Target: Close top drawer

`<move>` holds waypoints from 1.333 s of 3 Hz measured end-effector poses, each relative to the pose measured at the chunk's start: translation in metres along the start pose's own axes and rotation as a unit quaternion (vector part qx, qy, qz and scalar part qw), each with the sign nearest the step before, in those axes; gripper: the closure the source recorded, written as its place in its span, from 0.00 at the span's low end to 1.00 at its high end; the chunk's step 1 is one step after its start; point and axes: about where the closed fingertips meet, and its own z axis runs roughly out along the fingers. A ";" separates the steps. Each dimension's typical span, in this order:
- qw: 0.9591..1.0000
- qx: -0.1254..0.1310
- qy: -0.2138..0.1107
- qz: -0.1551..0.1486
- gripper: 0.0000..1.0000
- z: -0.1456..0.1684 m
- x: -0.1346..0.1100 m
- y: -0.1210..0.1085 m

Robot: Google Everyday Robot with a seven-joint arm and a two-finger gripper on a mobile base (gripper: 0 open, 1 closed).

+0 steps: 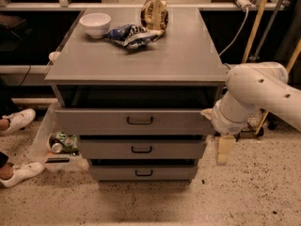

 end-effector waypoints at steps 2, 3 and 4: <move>0.999 -0.030 -0.026 0.022 0.00 0.025 0.034 -0.054; 0.999 -0.030 -0.026 0.022 0.00 0.025 0.034 -0.054; 0.999 -0.043 -0.006 0.009 0.00 0.023 0.024 -0.033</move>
Offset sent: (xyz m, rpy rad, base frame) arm 0.0918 -0.0442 -0.0246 0.0705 0.0976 -0.0663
